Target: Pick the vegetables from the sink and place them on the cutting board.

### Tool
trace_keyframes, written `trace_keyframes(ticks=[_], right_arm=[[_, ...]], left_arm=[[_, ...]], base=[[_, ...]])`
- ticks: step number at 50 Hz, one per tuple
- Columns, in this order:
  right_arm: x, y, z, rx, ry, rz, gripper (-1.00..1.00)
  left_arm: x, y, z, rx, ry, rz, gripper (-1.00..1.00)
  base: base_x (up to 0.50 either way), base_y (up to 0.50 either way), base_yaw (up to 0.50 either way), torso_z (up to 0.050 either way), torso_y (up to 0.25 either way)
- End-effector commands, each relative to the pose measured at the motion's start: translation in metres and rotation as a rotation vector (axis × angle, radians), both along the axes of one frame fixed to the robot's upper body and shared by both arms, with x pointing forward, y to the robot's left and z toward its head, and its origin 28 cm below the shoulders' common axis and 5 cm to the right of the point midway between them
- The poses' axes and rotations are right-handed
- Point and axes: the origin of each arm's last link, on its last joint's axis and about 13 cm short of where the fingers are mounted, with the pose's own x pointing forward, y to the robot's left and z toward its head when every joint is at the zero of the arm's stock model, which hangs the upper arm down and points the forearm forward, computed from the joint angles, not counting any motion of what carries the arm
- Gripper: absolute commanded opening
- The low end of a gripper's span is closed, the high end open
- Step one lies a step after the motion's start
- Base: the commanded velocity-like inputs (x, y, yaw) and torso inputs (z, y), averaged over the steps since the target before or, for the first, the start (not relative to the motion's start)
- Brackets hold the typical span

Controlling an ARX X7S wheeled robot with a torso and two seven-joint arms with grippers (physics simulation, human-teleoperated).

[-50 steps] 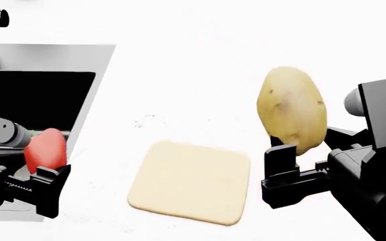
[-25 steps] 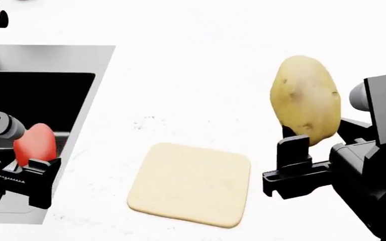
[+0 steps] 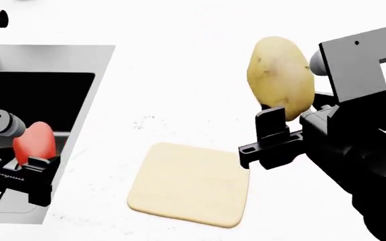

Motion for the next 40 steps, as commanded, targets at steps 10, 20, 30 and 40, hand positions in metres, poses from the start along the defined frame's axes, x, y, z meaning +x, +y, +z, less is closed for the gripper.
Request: trace_keyframes(ticks=[10,20,30,40], right_arm=[[0.030,0.026,-0.020,-0.153,0.306,0.180,-1.00],[0.026,0.028,-0.038,-0.153,0.391,0.173,-1.00],[0.038,0.032,-0.054,-0.157,0.433,0.177,-1.00],[0.039,0.036,-0.063,-0.160,0.470,0.195,-1.00]], left_arm=[[-0.002,0.001,-0.002,-0.002,0.018,-0.008,-1.00],[-0.017,0.014,-0.003,0.000,0.029,-0.006,-1.00],[0.005,-0.005,-0.010,0.006,0.043,-0.012,-1.00],[0.003,-0.003,-0.012,0.006,0.048,-0.012,-1.00]], base=[[0.00,0.00,0.00,0.000,0.000],[0.00,0.00,0.00,0.000,0.000],[0.00,0.00,0.00,0.000,0.002],[0.00,0.00,0.00,0.000,0.000]])
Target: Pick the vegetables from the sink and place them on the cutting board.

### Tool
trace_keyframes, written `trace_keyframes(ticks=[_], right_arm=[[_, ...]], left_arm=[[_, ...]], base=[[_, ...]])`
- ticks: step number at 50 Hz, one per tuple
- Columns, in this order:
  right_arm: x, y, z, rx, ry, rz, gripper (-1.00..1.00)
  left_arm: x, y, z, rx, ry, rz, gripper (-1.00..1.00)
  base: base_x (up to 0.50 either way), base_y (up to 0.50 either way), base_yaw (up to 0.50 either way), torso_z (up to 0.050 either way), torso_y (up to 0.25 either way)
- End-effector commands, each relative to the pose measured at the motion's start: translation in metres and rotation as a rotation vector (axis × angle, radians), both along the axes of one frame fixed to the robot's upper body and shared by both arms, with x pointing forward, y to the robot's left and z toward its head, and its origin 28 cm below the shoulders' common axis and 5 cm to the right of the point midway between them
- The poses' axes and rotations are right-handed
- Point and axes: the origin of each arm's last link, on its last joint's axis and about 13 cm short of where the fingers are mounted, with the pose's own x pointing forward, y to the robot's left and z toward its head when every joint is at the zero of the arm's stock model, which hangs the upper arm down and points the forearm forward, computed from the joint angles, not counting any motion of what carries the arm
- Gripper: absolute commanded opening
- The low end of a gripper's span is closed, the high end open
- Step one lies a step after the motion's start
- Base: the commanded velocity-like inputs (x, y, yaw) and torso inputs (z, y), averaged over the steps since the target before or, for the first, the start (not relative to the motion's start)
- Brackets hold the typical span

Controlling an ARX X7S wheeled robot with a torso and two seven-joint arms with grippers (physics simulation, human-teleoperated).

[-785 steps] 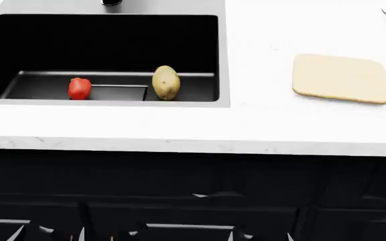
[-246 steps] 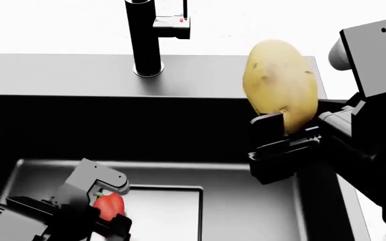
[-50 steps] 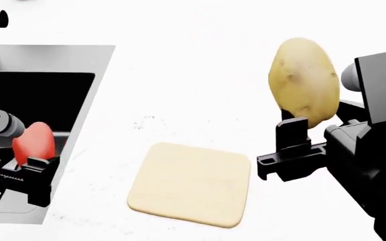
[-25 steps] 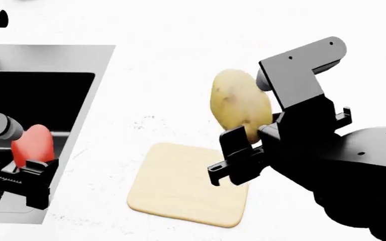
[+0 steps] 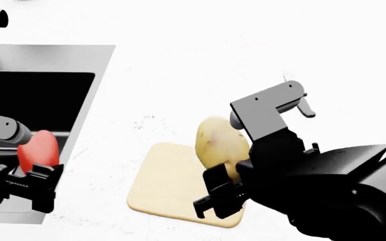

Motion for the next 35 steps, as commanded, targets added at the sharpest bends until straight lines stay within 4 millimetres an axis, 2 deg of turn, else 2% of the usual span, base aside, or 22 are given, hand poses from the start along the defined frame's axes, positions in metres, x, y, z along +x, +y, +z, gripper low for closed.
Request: trace_keyframes(ticks=[1,13,14,25,33,35], right_arm=[[-0.001,-0.001,-0.010,-0.041,0.120,0.031,-1.00],[-0.007,-0.001,-0.004,-0.045,0.113,0.039,-1.00],[-0.007,-0.002,-0.002,-0.043,0.107,0.039,1.00],[-0.009,-0.001,0.004,-0.035,0.075,0.040,1.00],[-0.013,-0.005,0.040,0.017,-0.076,0.007,1.00],[-0.013,-0.007,0.054,0.022,-0.179,-0.027,1.00]], left_arm=[[0.001,-0.003,-0.002,-0.002,0.016,-0.009,-1.00],[-0.003,0.000,-0.002,0.002,0.016,-0.015,-1.00],[-0.003,0.000,-0.002,0.002,0.017,-0.015,-1.00],[0.000,-0.005,0.000,0.003,0.016,-0.023,-1.00],[0.003,-0.013,0.000,-0.001,0.024,-0.052,-1.00],[0.005,-0.018,0.002,0.001,0.026,-0.074,-1.00]], base=[[0.00,0.00,0.00,0.000,0.000],[0.00,0.00,0.00,0.000,0.001],[0.00,0.00,0.00,0.000,0.000],[0.00,0.00,0.00,0.000,0.000],[0.00,0.00,0.00,0.000,0.001],[0.00,0.00,0.00,0.000,0.000]])
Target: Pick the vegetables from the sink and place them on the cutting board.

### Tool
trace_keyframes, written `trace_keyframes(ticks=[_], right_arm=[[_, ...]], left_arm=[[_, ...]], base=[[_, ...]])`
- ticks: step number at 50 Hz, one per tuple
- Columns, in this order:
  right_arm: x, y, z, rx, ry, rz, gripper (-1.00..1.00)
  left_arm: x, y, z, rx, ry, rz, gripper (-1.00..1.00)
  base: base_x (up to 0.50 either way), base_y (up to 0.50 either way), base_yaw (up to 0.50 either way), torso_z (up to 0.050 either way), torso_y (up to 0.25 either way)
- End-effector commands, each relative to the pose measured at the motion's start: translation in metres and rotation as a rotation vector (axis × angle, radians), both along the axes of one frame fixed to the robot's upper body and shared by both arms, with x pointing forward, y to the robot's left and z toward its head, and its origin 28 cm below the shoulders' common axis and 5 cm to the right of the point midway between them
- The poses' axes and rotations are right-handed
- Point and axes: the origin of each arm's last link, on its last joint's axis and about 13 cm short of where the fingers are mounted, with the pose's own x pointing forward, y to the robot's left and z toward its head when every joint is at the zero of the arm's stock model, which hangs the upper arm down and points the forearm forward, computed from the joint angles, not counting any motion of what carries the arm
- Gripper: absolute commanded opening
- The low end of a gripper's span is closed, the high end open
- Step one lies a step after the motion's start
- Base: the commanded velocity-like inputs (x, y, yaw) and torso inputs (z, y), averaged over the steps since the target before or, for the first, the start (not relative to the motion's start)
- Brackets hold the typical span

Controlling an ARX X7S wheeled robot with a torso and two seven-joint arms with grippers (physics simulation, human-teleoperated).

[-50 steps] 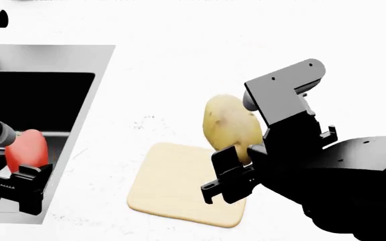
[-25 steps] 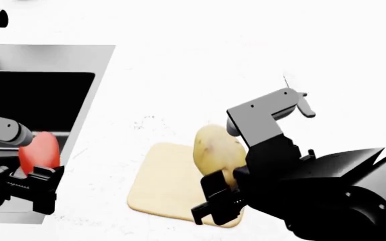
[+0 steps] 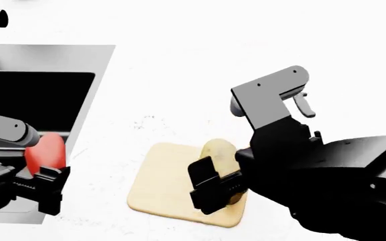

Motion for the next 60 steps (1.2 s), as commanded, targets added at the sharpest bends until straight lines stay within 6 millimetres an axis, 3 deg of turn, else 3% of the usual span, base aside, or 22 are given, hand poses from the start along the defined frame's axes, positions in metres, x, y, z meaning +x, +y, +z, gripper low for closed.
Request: trace_keyframes(ticks=[1,7,12,17,19,23,24,25,31,47,60], right_arm=[[-0.006,-0.010,0.041,0.038,-0.148,-0.046,1.00],[-0.027,-0.010,0.074,0.146,-0.432,-0.144,1.00],[-0.044,-0.015,0.084,0.212,-0.517,-0.176,1.00],[-0.073,-0.024,0.080,0.280,-0.547,-0.200,1.00],[-0.076,-0.025,0.078,0.292,-0.565,-0.230,1.00],[-0.088,-0.024,0.059,0.283,-0.556,-0.243,1.00],[-0.089,-0.024,0.055,0.292,-0.559,-0.252,1.00],[-0.087,-0.027,0.053,0.282,-0.542,-0.270,1.00],[-0.088,-0.025,0.053,0.282,-0.536,-0.254,1.00],[-0.091,-0.023,0.054,0.290,-0.529,-0.239,1.00],[-0.091,-0.023,0.055,0.324,-0.528,-0.220,1.00]], left_arm=[[0.004,-0.015,0.004,-0.003,0.020,-0.061,-1.00],[0.017,-0.031,0.019,0.014,0.006,-0.123,-1.00],[0.020,-0.040,0.011,0.032,0.027,-0.158,-1.00],[0.024,-0.047,0.007,0.054,0.043,-0.180,-1.00],[0.025,-0.051,0.010,0.056,0.041,-0.189,-1.00],[0.026,-0.056,0.008,0.073,0.044,-0.205,-1.00],[0.028,-0.059,0.009,0.066,0.043,-0.211,-1.00],[0.037,-0.088,0.030,0.031,0.003,-0.291,-1.00],[0.033,-0.095,0.040,0.016,-0.021,-0.321,-1.00],[0.030,-0.119,0.030,0.029,0.018,-0.389,-1.00],[0.035,-0.125,0.014,0.060,0.046,-0.394,-1.00]], base=[[0.00,0.00,0.00,0.000,0.000],[0.00,0.00,0.00,0.000,0.000],[0.00,0.00,0.00,0.000,0.002],[0.00,0.00,0.00,0.000,0.000],[0.00,0.00,0.00,0.000,0.000],[0.00,0.00,0.00,0.000,0.000],[0.00,0.00,0.00,0.000,0.000],[0.00,0.00,0.00,0.000,0.000],[0.00,0.00,0.00,0.000,0.000],[0.00,0.00,0.00,0.000,0.001],[0.00,0.00,0.00,0.000,0.001]])
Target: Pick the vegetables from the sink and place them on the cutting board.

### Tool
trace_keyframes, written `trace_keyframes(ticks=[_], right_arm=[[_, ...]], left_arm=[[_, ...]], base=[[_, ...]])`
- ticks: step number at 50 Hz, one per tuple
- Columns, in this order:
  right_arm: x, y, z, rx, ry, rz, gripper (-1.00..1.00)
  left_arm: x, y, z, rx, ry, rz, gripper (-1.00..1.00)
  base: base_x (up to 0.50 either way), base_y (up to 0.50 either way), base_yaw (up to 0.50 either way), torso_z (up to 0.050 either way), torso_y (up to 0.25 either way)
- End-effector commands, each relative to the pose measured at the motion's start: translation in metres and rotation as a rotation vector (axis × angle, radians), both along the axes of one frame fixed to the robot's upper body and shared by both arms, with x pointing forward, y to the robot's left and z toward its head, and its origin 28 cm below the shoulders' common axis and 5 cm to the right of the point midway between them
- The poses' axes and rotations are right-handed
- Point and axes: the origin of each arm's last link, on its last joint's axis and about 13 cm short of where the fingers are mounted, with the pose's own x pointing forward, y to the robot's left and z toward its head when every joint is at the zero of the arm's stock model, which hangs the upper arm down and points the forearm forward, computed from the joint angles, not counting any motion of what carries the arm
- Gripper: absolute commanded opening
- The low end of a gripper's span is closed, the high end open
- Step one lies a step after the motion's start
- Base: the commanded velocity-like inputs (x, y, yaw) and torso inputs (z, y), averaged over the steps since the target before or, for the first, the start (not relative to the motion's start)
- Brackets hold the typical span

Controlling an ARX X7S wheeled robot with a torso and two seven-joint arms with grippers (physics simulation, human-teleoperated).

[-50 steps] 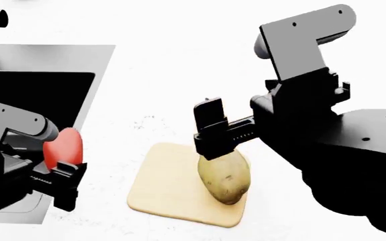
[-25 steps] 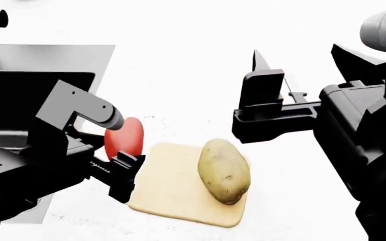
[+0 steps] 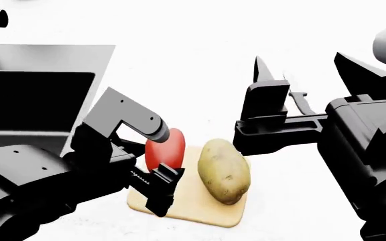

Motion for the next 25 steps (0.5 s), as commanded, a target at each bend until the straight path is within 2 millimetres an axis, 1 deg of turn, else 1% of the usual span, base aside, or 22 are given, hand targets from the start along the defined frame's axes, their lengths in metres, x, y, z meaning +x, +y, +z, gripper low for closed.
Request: trace_keyframes(ticks=[1,7,12,15,20,25], right_arm=[[0.000,-0.003,-0.005,-0.047,0.037,0.043,1.00],[0.001,-0.002,-0.005,-0.044,0.040,0.055,1.00],[0.002,-0.001,-0.007,-0.046,0.047,0.063,1.00],[0.004,-0.002,-0.009,-0.047,0.051,0.060,1.00],[0.001,-0.001,-0.007,-0.048,0.046,0.063,1.00],[0.002,0.000,-0.008,-0.051,0.050,0.070,1.00]], left_arm=[[0.003,-0.010,-0.010,0.041,0.018,-0.015,-1.00],[0.006,-0.014,-0.016,0.085,0.019,-0.025,-1.00],[0.013,-0.018,-0.023,0.119,0.031,-0.032,-1.00],[0.016,-0.019,-0.024,0.125,0.034,-0.027,-1.00],[0.019,-0.014,-0.021,0.125,0.032,0.012,-1.00],[0.018,-0.012,-0.020,0.127,0.024,0.024,-1.00]], base=[[0.00,0.00,0.00,0.000,0.000],[0.00,0.00,0.00,0.000,0.000],[0.00,0.00,0.00,0.000,0.000],[0.00,0.00,0.00,0.000,0.000],[0.00,0.00,0.00,0.000,0.002],[0.00,0.00,0.00,0.000,0.000]])
